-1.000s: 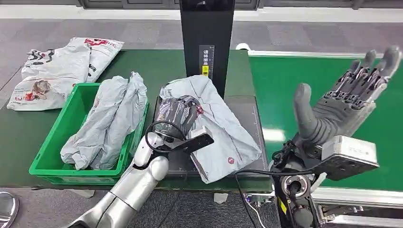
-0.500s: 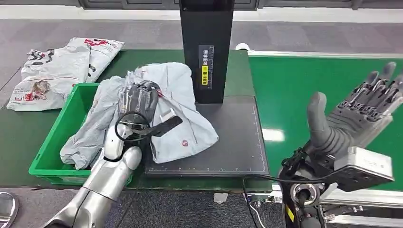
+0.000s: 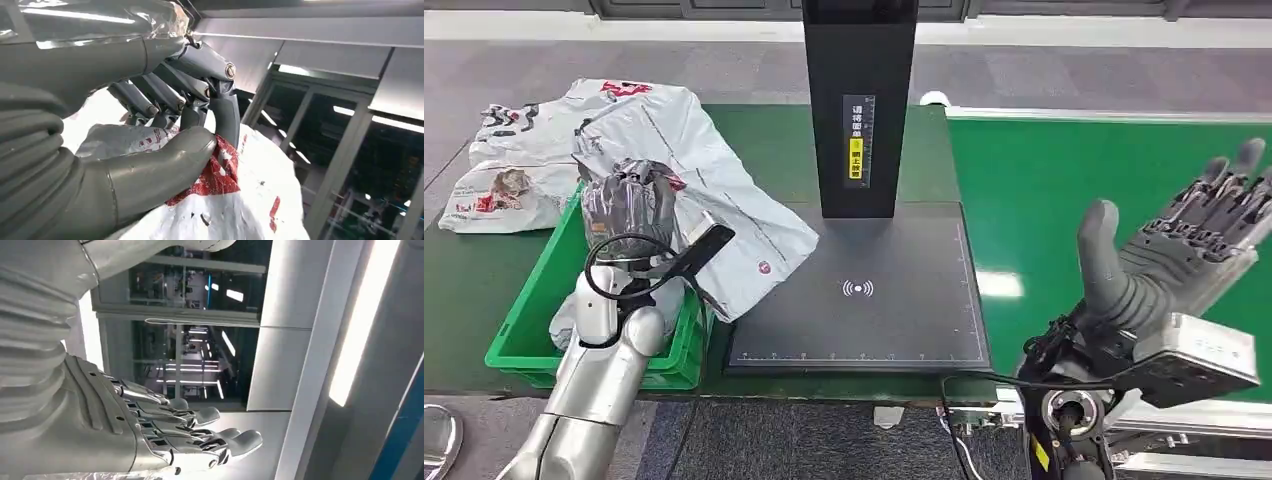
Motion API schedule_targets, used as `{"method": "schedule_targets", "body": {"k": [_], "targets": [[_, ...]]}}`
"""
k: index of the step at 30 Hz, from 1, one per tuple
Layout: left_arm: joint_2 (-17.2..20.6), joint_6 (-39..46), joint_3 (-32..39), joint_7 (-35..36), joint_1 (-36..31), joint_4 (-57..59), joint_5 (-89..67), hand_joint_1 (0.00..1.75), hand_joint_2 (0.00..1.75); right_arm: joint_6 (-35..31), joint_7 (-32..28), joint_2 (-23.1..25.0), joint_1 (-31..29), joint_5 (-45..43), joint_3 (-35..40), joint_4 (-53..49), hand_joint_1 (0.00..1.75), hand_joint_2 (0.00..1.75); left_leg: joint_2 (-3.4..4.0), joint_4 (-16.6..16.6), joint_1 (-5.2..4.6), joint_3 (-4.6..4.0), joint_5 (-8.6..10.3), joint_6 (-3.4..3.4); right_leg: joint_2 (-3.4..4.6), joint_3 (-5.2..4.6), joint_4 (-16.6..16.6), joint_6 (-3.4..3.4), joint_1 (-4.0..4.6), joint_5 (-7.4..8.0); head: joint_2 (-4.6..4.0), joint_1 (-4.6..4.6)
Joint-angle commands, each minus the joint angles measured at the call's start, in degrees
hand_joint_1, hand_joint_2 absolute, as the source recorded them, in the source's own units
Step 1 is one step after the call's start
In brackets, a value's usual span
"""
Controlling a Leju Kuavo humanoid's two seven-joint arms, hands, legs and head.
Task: Moved the parcel from conveyor to table for the left to box.
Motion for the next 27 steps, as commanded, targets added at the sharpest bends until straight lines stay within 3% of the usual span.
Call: {"method": "schedule_targets", "body": {"k": [1, 7, 15, 21, 23, 25, 26, 27], "targets": [[0.7, 0.7, 5.9, 2.2, 2.3, -1.6, -3.9, 1.75, 1.75, 0.0, 0.3, -1.7, -0.2, -0.3, -1.0, 1.3, 0.00, 1.75, 0.15, -0.2, 0.01, 0.19, 0.01, 0.01, 0.12, 0.15, -0.2, -0.02, 0.02, 0.06, 0.00, 0.00], [0.6, 0.7, 5.9, 2.2, 2.2, -1.7, -3.9, 1.75, 1.75, 0.0, 0.3, -1.7, -0.2, -0.3, -1.0, 1.2, 0.00, 1.75, 0.01, -0.1, 0.04, 0.10, 0.00, 0.01, -0.01, 0.11, -0.1, -0.03, 0.05, 0.01, 0.00, 0.00], [-1.0, -0.2, 13.2, 5.7, 9.0, -6.5, -10.3, 1.75, 1.75, 0.0, 1.5, -1.3, 0.2, 1.1, -1.5, 0.1, 0.00, 1.75, 0.32, -0.4, 0.02, 0.41, -0.01, 0.02, 0.29, 0.32, -0.4, -0.03, 0.03, 0.10, -0.02, 0.00], [-2.4, -1.9, 15.3, 7.3, 9.0, -7.4, -12.5, 1.75, 1.75, 0.0, 2.7, -0.9, 1.4, 2.4, -2.3, -2.7, 0.00, 1.75, 0.06, -0.1, 0.02, 0.07, -0.01, 0.00, 0.03, 0.02, -0.1, -0.02, 0.03, -0.02, 0.00, 0.00], [-2.4, -2.7, 15.6, 8.6, 9.0, -7.4, -15.3, 0.05, 1.75, 0.0, 2.8, -1.0, 1.4, 2.6, -2.2, -2.6, 0.00, 1.75, -0.03, -0.1, 0.05, 0.17, 0.01, 0.01, -0.07, 0.17, -0.2, -0.04, 0.06, -0.02, -0.02, 0.00], [-2.5, -3.1, 16.0, 9.6, 9.1, -7.4, -16.7, 0.09, 1.75, 0.0, 2.8, -1.2, 1.6, 2.7, -2.0, -2.5, 0.00, 1.75, 0.03, -0.1, 0.03, 0.10, -0.01, 0.01, 0.01, 0.08, -0.1, -0.01, 0.04, -0.01, 0.00, 0.00], [-2.5, -3.2, 16.2, 9.9, 9.2, -7.5, -17.3, 0.33, 1.75, 0.0, 2.9, -1.3, 1.7, 2.7, -2.0, -2.5, 0.00, 1.75, 0.06, -0.1, 0.04, 0.12, -0.01, 0.01, 0.04, 0.10, -0.1, -0.02, 0.05, 0.00, -0.02, 0.00], [-2.5, -3.4, 16.2, 10.2, 9.2, -7.5, -17.8, 0.33, 1.75, 0.0, 2.9, -1.3, 1.7, 2.7, -2.0, -2.5, 0.00, 1.75, 0.07, -0.1, 0.03, 0.12, -0.01, 0.01, 0.05, 0.10, -0.1, -0.01, 0.04, 0.00, -0.02, 0.00]]}}
